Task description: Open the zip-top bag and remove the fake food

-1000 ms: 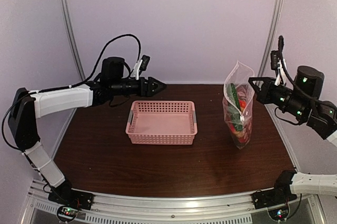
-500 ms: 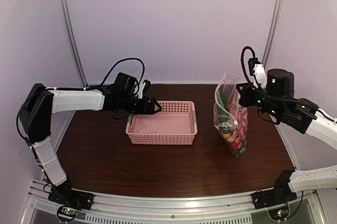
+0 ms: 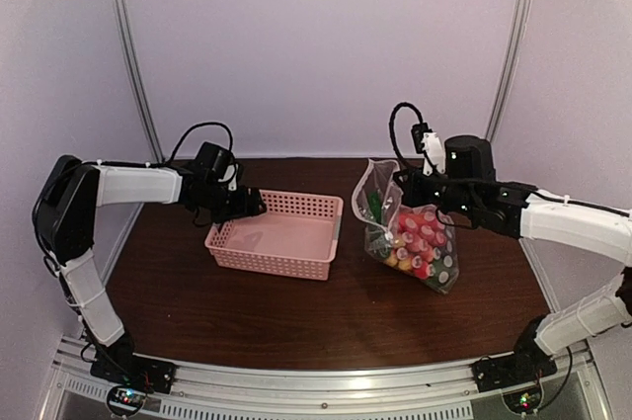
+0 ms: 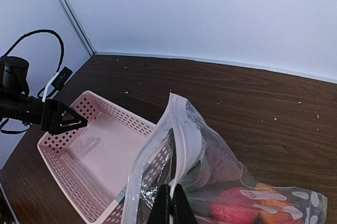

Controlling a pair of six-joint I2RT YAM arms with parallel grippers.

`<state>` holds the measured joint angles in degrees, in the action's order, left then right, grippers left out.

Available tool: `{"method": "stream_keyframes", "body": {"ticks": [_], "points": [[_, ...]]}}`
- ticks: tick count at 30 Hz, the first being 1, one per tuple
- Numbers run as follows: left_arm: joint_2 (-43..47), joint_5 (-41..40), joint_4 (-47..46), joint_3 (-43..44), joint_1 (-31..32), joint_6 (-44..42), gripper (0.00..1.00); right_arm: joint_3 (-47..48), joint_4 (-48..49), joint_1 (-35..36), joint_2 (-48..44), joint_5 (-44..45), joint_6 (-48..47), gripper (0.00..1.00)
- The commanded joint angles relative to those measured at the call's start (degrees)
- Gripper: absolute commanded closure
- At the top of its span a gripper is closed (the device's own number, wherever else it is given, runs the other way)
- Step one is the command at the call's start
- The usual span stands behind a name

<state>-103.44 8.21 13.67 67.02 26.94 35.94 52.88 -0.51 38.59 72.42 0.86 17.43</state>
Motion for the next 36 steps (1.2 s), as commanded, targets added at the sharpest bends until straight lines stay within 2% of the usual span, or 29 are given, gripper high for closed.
{"method": "stream_keyframes", "body": {"ticks": [1,8,15,18,21,24,26,31,36], "points": [[2.5,-4.2,2.5,-3.2,-3.8,1.3,0.15,0.5,7.7,-0.3,4.0,-7.1,4.8,1.00],[6.8,-6.0,3.0,-6.9,-11.2,0.6,0.13,-0.6,14.6,1.4,11.0,-13.2,10.6,1.00],[9.9,-7.3,2.4,-7.5,-13.5,0.1,0.13,-0.4,15.5,6.4,15.5,-14.0,11.5,1.00],[14.1,-1.2,-3.7,-10.8,-13.0,-1.2,0.14,-1.8,16.1,7.4,15.8,-14.2,11.9,1.00],[20.3,3.7,-10.1,-14.7,-9.6,-3.0,0.15,-3.2,16.7,7.4,15.9,-14.2,12.3,1.00],[23.5,7.1,-16.6,-16.9,-3.4,-3.1,0.17,-4.0,16.8,7.3,16.4,-13.4,12.2,1.00],[23.7,7.3,-19.3,-17.4,1.0,-1.9,0.22,-4.1,16.9,7.3,17.1,-13.1,12.3,1.00],[19.6,8.9,-26.9,-15.7,11.5,2.4,0.37,-5.4,19.0,7.1,17.9,-13.4,14.0,1.00],[12.7,8.1,-30.4,-11.0,17.9,5.0,0.53,-7.1,20.0,6.5,15.9,-12.2,15.1,1.00]]}}
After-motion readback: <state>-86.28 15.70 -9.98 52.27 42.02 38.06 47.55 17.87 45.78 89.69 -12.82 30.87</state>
